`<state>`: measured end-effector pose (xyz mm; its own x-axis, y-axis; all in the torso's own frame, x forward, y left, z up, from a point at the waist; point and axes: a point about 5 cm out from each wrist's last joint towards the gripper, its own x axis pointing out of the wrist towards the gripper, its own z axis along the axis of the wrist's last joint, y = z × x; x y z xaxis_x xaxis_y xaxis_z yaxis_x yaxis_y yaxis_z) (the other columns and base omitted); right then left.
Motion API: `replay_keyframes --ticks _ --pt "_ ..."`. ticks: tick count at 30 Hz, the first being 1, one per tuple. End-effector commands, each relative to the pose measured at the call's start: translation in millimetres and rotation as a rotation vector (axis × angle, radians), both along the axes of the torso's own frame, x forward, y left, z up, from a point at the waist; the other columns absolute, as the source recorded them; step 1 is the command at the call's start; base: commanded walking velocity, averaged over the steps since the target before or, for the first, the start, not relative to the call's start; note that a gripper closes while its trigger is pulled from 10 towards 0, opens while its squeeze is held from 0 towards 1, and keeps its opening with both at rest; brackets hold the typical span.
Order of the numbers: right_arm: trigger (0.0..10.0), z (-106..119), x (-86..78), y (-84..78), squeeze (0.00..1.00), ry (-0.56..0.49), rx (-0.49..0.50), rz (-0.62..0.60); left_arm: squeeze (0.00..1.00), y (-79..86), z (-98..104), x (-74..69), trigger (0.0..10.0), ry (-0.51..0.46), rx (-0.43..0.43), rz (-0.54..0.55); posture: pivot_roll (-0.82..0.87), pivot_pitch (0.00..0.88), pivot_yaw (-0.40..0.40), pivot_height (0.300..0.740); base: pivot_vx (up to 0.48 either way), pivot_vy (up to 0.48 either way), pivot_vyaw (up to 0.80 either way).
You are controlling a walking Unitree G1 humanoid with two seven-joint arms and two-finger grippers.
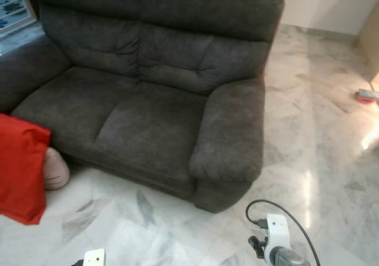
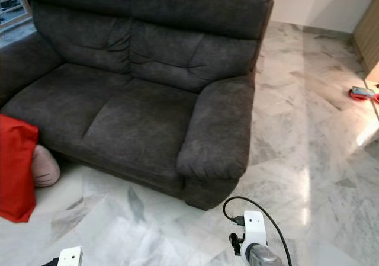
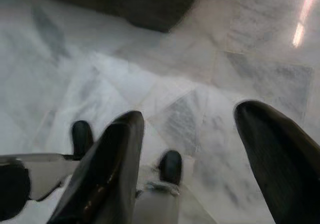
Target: Move the pillow to the sofa from floor
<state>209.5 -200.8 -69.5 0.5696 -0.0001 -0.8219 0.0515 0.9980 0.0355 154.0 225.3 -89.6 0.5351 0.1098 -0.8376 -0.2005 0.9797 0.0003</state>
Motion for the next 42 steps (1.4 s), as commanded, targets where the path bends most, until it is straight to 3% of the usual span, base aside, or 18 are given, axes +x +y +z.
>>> replay_keyframes --ticks 1,25,31,42 --pt "10.0 -1.3 -2.7 -1.6 0.00 0.009 0.006 -0.014 0.00 1.3 -2.9 -7.6 10.0 0.025 0.002 0.014 -0.06 0.049 -0.016 0.740 0.000 0.356 0.80" --pt "10.0 -2.0 -4.0 -2.7 0.00 0.014 0.023 -0.064 0.00 0.0 -2.9 -7.0 10.0 0.020 0.001 0.019 -0.06 0.050 -0.021 0.740 0.000 0.355 0.00" --pt "10.0 -2.1 -4.2 -2.7 0.00 0.016 0.025 -0.064 0.00 -0.2 -2.9 -6.9 10.0 0.019 0.000 0.019 -0.06 0.050 -0.021 0.740 0.000 0.385 -0.74" --pt "10.0 -1.8 -3.8 -3.0 0.00 0.011 0.032 -0.078 0.00 -0.6 -3.0 -6.9 10.0 0.023 0.000 0.020 -0.06 0.050 -0.022 0.740 0.000 0.399 0.00"
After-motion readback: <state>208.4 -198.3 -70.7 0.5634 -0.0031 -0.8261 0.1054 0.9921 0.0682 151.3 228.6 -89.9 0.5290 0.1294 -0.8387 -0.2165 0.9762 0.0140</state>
